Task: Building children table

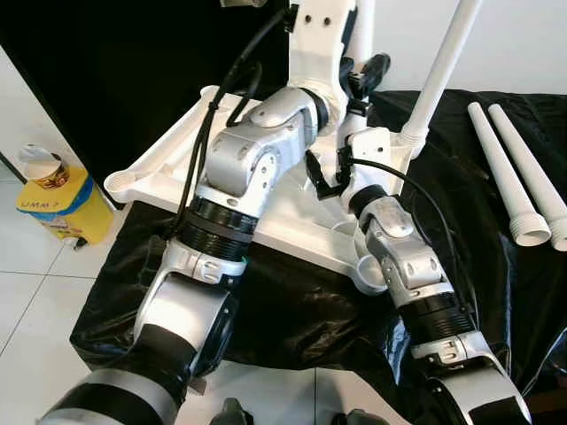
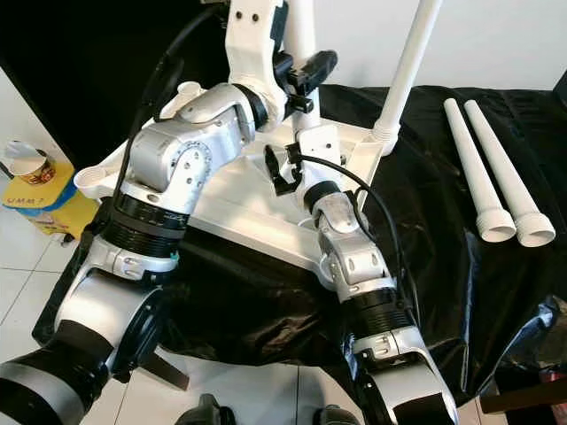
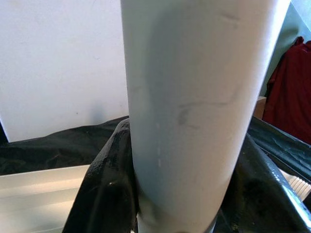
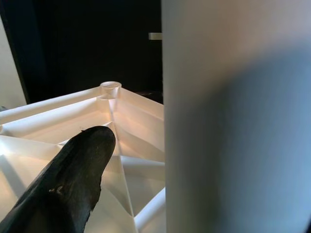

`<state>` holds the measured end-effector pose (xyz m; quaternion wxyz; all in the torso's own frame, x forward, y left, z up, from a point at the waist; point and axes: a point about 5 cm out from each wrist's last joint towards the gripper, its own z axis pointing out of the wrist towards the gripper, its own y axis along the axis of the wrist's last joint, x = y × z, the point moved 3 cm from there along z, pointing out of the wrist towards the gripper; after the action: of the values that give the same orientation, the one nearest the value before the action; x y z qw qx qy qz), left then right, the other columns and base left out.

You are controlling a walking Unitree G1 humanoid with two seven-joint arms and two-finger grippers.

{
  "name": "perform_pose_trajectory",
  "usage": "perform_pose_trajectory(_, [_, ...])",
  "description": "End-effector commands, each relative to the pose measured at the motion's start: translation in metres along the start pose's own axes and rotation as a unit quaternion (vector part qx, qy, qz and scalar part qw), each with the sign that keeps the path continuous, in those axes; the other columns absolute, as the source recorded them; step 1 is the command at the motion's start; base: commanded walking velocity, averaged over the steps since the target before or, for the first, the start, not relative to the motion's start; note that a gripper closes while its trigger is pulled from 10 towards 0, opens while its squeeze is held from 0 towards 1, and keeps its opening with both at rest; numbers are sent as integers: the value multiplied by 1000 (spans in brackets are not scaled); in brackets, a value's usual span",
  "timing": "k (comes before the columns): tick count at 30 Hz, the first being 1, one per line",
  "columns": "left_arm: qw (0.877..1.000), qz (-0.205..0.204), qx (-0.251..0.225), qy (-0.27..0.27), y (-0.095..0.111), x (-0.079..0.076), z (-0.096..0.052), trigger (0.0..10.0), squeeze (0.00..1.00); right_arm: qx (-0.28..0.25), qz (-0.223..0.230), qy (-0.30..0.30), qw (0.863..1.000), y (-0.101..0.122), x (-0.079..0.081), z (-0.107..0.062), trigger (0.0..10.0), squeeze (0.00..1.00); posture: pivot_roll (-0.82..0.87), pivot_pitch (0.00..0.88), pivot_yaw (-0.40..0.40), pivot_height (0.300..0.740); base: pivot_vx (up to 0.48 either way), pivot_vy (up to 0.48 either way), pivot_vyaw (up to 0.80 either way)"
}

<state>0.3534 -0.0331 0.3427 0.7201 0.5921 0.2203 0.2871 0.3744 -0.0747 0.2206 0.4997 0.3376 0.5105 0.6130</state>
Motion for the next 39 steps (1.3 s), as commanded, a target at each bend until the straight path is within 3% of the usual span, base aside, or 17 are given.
perform_pose_trajectory(1, [1000, 11, -17, 10, 6, -7, 1, 10000, 0, -4, -4, 1, 1000, 0, 4, 2, 8157, 0, 17, 50, -13, 740, 0, 0, 0])
perform_pose_trajectory(4, [1000, 12, -19, 10, 6, -8, 1, 10000, 0, -4, -5, -2, 1000, 0, 4, 2, 8157, 0, 17, 50, -13, 740, 0, 0, 0])
perform_pose_trajectory(5, [1000, 13, -19, 9, 6, -9, 1, 10000, 0, -4, -7, -2, 1000, -1, 4, 1, 3725, 0, 16, 47, -13, 740, 0, 0, 0])
perform_pose_trajectory(7, [1000, 14, -19, 9, 6, -10, 2, 10000, 0, -4, -9, -3, 1000, -1, 3, 1, 3725, 0, 16, 47, -13, 740, 0, 0, 0])
perform_pose_trajectory(8, [1000, 13, -21, 7, 7, -12, 2, 10000, 0, -2, -9, -3, 1000, -2, 3, 1, 0, 0, 16, 44, -13, 740, 0, 0, 0])
perform_pose_trajectory(20, [998, 47, -41, 4, 12, -18, 4, 10000, 0, 14, -7, -15, 1000, -9, -2, 0, 0, 0, 14, 50, -11, 740, 0, 0, 0])
perform_pose_trajectory(22, [996, 67, -55, 0, 16, -21, 4, 10000, 0, 17, 8, -18, 1000, -10, -2, 0, 314, 0, 15, 51, -11, 740, 0, 0, 0])
perform_pose_trajectory(23, [997, 45, -58, -16, 15, -25, 4, 10000, 0, 18, 11, -19, 1000, -10, -3, 1, 10000, 0, 17, 53, -11, 740, 0, 0, 0])
perform_pose_trajectory(25, [997, 45, -58, -16, 15, -25, 4, 10000, 0, 18, 11, -19, 1000, -10, -3, 1, 10000, 0, 17, 53, -11, 740, 0, 0, 0])
perform_pose_trajectory(26, [997, 33, -61, -23, 14, -27, 4, 10000, 580, 20, 14, -21, 999, -10, -3, 1, 10000, 0, 17, 53, -10, 740, 0, 0, 0])
perform_pose_trajectory(27, [997, 15, -64, -33, 14, -29, 3, 10000, 1000, 21, 17, -24, 999, -10, -4, 2, 10000, 0, 19, 53, -11, 740, 0, 0, 0])
perform_pose_trajectory(33, [997, 15, -74, -30, 16, -27, 1, 10000, 1000, 22, 29, -39, 999, -10, -8, 2, 10000, 0, 22, 54, -11, 740, 0, 0, 0])
perform_pose_trajectory(34, [996, 26, -77, -25, 16, -26, 1, 10000, 839, 23, 34, -45, 998, -10, -9, 2, 10000, 0, 22, 54, -11, 740, 0, 0, 0])
perform_pose_trajectory(35, [996, 41, -80, -18, 17, -26, 1, 10000, 420, 24, 43, -54, 997, -11, -12, 2, 10000, 0, 22, 55, -10, 740, 0, 0, 0])
perform_pose_trajectory(36, [996, 41, -80, -18, 17, -26, 1, 10000, 420, 24, 43, -54, 997, -11, -12, 2, 10000, 0, 22, 55, -10, 740, 0, 0, 0])
perform_pose_trajectory(37, [995, 59, -85, -10, 18, -25, 1, 10000, 0, 26, 51, -64, 996, -12, -15, 2, 10000, 0, 22, 55, -10, 740, 0, 0, 0])
perform_pose_trajectory(39, [993, 71, -91, -6, 18, -26, 0, 10000, 0, 29, 54, -75, 995, -13, -18, 2, 10000, 0, 21, 57, -9, 740, 0, 0, 0])
